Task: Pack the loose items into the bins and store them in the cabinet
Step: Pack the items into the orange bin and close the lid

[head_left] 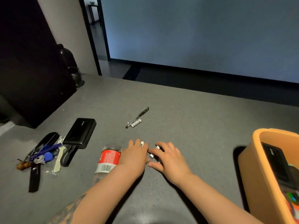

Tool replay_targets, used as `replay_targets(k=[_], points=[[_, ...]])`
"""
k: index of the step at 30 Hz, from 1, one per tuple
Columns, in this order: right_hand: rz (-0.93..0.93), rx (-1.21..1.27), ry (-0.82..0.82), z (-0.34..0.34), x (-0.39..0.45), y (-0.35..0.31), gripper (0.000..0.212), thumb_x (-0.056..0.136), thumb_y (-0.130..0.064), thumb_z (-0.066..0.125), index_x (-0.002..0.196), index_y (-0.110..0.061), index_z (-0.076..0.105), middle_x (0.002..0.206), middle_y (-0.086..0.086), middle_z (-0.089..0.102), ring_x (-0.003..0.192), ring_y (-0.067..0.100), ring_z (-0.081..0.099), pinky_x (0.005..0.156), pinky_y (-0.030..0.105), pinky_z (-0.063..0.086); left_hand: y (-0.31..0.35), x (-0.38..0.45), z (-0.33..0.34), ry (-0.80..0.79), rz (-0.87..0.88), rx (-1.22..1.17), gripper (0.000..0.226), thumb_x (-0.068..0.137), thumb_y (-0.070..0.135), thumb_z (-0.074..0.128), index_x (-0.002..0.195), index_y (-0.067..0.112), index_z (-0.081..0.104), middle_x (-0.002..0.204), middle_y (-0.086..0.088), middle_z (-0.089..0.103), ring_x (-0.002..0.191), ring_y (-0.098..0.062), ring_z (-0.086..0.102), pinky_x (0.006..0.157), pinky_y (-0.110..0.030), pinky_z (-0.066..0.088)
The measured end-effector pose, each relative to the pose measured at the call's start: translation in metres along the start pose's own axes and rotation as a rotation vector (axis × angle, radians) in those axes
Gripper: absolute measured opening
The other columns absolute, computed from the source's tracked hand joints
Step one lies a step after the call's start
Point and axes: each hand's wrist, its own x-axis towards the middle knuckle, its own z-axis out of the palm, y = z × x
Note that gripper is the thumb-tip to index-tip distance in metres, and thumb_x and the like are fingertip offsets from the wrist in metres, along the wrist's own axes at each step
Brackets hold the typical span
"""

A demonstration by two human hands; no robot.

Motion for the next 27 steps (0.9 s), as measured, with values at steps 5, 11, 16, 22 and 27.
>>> replay_targets(k=[5,11,16,22,27], points=[[-0.006,0.098,0.081,-0.002,-0.024,0.008,0.023,0.085,-0.037,0.067,0.104,-0.023,0.065,0.116,-0.001,0.059,0.096,0.025,0.052,0.082,0.036,0.046,0.01,-0.017,0.019,0.171,0.024,-0.141,0.034,0.096,0.036,0.046,0.125,0.021,0.043,0.13,0.001,0.042,0.122,-0.022,0.036,0.083,-0.035,0.045],[0.117,0.157,0.068,-0.019,-0.079,0.026,0.025,0.084,-0.037,0.067,0.108,-0.028,0.066,0.122,-0.01,0.055,0.107,0.016,0.045,0.088,0.024,0.034,0.037,-0.051,0.045,0.25,0.182,-0.346,0.038,0.09,0.042,0.055,0.124,0.027,0.05,0.125,0.009,0.045,0.121,-0.012,0.039,0.09,-0.033,0.045],[0.124,0.158,0.069,-0.026,-0.122,0.027,0.027,0.079,-0.04,0.071,0.106,-0.038,0.065,0.126,-0.024,0.054,0.104,0.006,0.039,0.088,0.026,0.03,0.049,-0.075,0.064,0.251,0.335,-0.555,0.032,0.086,0.043,0.056,0.113,0.026,0.059,0.118,0.021,0.046,0.114,0.0,0.042,0.094,-0.021,0.038],[0.114,0.203,0.012,-0.036,-0.133,0.025,0.035,0.084,-0.039,0.068,0.119,-0.036,0.062,0.132,-0.022,0.049,0.116,0.007,0.035,0.101,0.026,0.033,0.04,-0.077,0.058,0.099,0.467,-0.661,0.025,0.087,0.03,0.062,0.112,0.026,0.062,0.121,0.019,0.052,0.126,0.013,0.035,0.105,-0.013,0.029],[0.088,0.147,-0.053,-0.041,-0.133,0.023,0.043,0.088,-0.042,0.061,0.13,-0.037,0.052,0.139,-0.02,0.043,0.123,0.008,0.032,0.107,0.03,0.031,0.039,-0.077,0.049,0.059,0.503,-0.608,0.036,0.086,0.026,0.063,0.121,0.026,0.059,0.136,0.018,0.045,0.132,0.016,0.022,0.109,-0.008,0.02]])
